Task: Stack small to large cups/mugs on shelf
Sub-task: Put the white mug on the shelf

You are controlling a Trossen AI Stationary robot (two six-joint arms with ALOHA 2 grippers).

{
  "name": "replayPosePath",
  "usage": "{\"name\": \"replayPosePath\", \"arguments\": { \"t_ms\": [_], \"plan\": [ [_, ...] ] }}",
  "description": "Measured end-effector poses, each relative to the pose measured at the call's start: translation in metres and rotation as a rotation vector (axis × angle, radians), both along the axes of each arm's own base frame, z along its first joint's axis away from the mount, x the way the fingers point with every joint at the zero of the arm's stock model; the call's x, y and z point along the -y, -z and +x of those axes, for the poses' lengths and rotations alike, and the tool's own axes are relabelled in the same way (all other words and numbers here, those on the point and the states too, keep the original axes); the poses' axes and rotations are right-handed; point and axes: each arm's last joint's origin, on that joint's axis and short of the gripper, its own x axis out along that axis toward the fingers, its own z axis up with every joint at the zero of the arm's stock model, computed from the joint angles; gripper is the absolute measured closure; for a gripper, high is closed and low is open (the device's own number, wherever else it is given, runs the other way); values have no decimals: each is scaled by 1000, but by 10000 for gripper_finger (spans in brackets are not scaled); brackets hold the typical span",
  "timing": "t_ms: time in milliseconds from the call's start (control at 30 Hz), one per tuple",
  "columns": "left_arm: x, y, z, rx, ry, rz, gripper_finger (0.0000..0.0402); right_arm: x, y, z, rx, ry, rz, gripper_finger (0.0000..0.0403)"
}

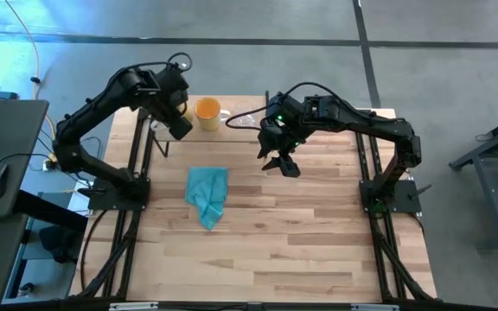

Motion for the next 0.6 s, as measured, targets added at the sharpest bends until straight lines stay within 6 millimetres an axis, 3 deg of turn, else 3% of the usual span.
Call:
{"name": "replayPosePath", "arguments": {
  "t_ms": [300,600],
  "plan": [
    [-17,12,11,-35,13,-52,400,0,1,-1,-19,1,4,222],
    [-21,15,11,-41,12,-65,400,0,1,-1,-16,-3,0,222]
  ]
}}
